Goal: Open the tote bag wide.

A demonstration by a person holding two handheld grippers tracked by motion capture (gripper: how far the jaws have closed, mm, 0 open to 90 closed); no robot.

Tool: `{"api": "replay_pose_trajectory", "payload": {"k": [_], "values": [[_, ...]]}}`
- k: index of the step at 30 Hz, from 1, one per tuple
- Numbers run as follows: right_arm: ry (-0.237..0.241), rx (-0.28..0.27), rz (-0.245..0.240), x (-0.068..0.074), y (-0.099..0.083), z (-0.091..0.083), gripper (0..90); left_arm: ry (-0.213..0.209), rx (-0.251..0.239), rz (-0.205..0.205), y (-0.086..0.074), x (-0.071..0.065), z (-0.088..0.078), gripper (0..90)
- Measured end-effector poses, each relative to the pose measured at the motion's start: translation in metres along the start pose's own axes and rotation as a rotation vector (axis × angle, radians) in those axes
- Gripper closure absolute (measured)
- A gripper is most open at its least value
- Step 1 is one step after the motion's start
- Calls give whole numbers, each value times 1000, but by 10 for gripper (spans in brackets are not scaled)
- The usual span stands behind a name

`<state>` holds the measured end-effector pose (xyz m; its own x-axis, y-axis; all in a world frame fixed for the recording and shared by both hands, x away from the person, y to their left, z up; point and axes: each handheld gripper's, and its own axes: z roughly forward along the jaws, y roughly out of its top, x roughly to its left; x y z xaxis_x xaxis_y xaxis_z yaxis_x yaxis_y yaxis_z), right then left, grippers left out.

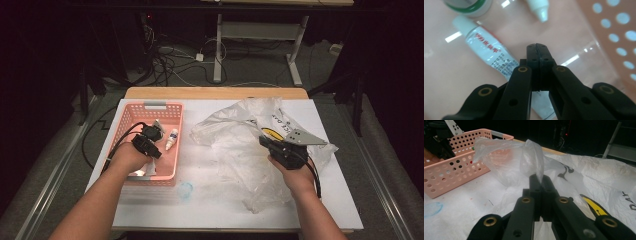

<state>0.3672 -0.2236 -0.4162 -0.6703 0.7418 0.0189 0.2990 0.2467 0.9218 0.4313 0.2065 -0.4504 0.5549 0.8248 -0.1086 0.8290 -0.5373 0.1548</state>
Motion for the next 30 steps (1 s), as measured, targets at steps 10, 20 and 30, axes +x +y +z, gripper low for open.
{"api": "replay_pose_trajectory", "payload": {"k": [10,20,30], "values": [[3,1,1,1,0,0,900,24,-37,-55,-18,18,-13,876],[0,0,3,0,0,0,900,70,-158,-108,-22,27,-22,496],[3,-2,-2,-1,-1,-1,900,73,-9,-134,-11,29,3,428]]}}
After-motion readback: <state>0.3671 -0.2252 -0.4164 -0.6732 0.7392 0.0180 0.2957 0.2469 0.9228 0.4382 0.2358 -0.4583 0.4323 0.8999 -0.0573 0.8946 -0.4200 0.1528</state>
